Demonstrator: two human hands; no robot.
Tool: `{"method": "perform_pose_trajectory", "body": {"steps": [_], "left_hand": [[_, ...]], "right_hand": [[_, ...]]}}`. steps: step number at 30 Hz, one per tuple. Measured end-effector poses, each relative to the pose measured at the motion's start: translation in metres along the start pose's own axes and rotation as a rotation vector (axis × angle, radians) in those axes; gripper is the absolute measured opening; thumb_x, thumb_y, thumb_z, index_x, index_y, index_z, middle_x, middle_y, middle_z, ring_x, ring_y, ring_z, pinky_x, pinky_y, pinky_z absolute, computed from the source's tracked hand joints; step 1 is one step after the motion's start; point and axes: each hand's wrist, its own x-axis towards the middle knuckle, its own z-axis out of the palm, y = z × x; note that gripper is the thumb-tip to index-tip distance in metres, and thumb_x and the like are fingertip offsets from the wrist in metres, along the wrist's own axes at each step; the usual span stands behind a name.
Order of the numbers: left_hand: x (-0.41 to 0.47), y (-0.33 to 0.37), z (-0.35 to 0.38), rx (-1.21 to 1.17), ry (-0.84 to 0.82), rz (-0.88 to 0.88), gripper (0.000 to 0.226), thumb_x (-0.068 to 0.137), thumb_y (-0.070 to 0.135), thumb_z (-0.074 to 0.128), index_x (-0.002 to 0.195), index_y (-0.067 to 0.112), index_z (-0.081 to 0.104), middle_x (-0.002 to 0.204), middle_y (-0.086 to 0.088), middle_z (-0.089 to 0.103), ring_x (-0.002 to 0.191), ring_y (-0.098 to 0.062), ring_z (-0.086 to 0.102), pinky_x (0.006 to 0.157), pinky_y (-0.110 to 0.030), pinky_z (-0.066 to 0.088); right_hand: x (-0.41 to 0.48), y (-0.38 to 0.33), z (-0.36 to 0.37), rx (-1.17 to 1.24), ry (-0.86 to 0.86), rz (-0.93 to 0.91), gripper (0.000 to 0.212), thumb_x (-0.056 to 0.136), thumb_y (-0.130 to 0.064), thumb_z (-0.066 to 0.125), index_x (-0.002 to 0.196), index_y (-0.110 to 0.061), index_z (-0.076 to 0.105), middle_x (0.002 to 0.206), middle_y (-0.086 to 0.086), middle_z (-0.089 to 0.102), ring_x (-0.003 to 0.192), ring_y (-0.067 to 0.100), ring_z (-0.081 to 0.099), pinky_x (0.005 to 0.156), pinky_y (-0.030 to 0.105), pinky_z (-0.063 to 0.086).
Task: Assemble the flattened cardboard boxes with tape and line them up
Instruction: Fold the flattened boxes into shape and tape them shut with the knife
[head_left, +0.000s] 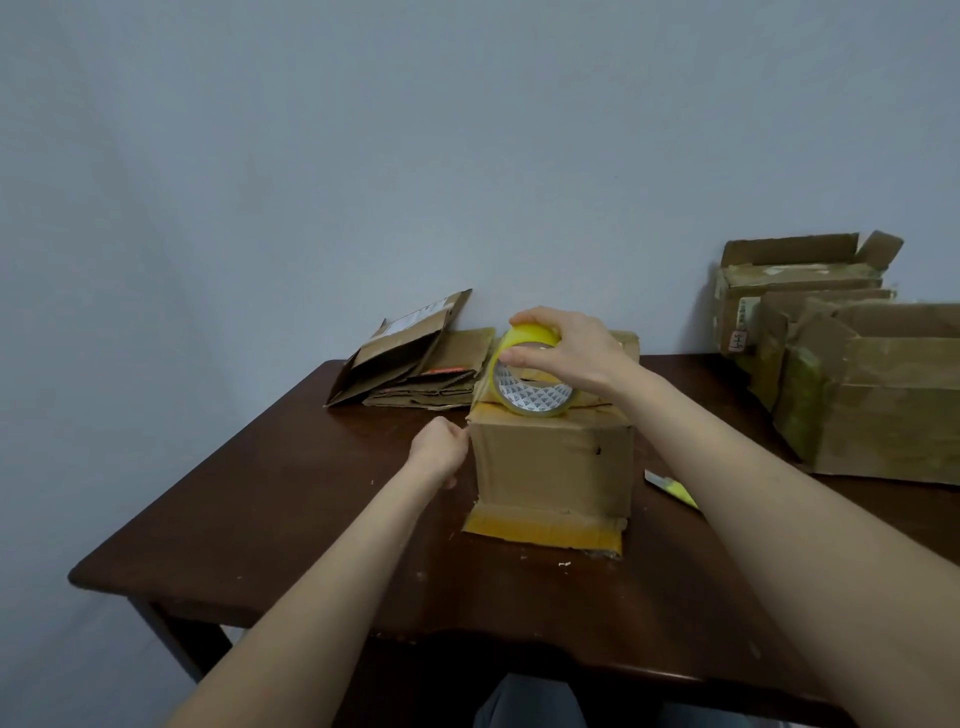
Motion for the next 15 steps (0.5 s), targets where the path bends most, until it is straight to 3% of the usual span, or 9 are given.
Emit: {"method": "perform_pose_trajectory", "body": {"steps": [2,4,5,8,10,12,15], "left_hand": [[0.001,0.000,-0.005,0.034,0.153,0.166,0.019,0.096,0.019,0.050,0.111,0.011,0.059,0.110,-0.007,0.060,0.079,-0.021,0.064,0.068,-0.028,0.051],[-0.007,0.008,-0.006,-0.031,0.261,0.413,0.036,0.094,0.014,0.050,0.130,0.010,0.052,0.130,-0.006,0.055,0.115,-0.020,0.057,0.096,-0.030,0.046],[-0.012,0.013,-0.004,-0.019,0.234,0.512,0.045,0.093,0.017,0.051,0.137,0.012,0.046,0.136,-0.004,0.052,0.124,-0.019,0.050,0.103,-0.032,0.041],[-0.021,0.019,0.008,0.126,0.086,0.647,0.058,0.090,0.030,0.052,0.144,0.021,0.033,0.140,0.001,0.048,0.126,-0.019,0.047,0.099,-0.034,0.041],[-0.016,0.011,0.010,0.191,0.052,0.704,0.061,0.093,0.036,0.052,0.146,0.019,0.028,0.147,0.002,0.039,0.134,-0.016,0.038,0.104,-0.033,0.038],[-0.010,0.004,0.011,0.285,0.032,0.771,0.064,0.094,0.037,0.053,0.149,0.016,0.026,0.156,0.001,0.025,0.143,-0.014,0.023,0.112,-0.035,0.031],[-0.006,0.002,0.011,0.309,0.044,0.763,0.060,0.095,0.032,0.053,0.148,0.014,0.031,0.158,-0.001,0.020,0.146,-0.014,0.017,0.115,-0.035,0.026]], "right_hand": [[-0.002,0.002,0.000,-0.005,0.002,0.007,0.060,0.075,-0.062,0.068,0.129,-0.040,0.054,0.136,-0.008,0.055,0.127,0.017,0.047,0.103,0.037,0.040],[-0.003,0.004,0.000,-0.029,0.008,0.025,0.062,0.076,-0.060,0.067,0.134,-0.042,0.050,0.139,-0.010,0.053,0.130,0.015,0.045,0.105,0.036,0.038],[-0.003,0.004,0.000,-0.029,0.013,0.029,0.062,0.077,-0.059,0.067,0.134,-0.043,0.049,0.138,-0.010,0.053,0.130,0.015,0.045,0.104,0.035,0.038],[-0.004,0.005,-0.002,0.040,0.009,0.029,0.061,0.081,-0.047,0.070,0.137,-0.041,0.047,0.137,-0.011,0.052,0.127,0.013,0.046,0.101,0.029,0.039],[-0.007,0.008,-0.005,0.155,0.001,0.070,0.063,0.082,-0.032,0.072,0.138,-0.031,0.045,0.133,-0.008,0.053,0.121,0.013,0.049,0.091,0.023,0.043],[-0.013,0.017,-0.006,0.319,-0.009,0.162,0.058,0.077,-0.025,0.077,0.129,-0.024,0.050,0.117,-0.003,0.061,0.109,0.017,0.059,0.083,0.027,0.049],[-0.021,0.027,-0.008,0.465,0.003,0.200,0.046,0.070,-0.025,0.083,0.109,-0.021,0.059,0.100,0.004,0.070,0.096,0.020,0.067,0.085,0.036,0.053]]}}
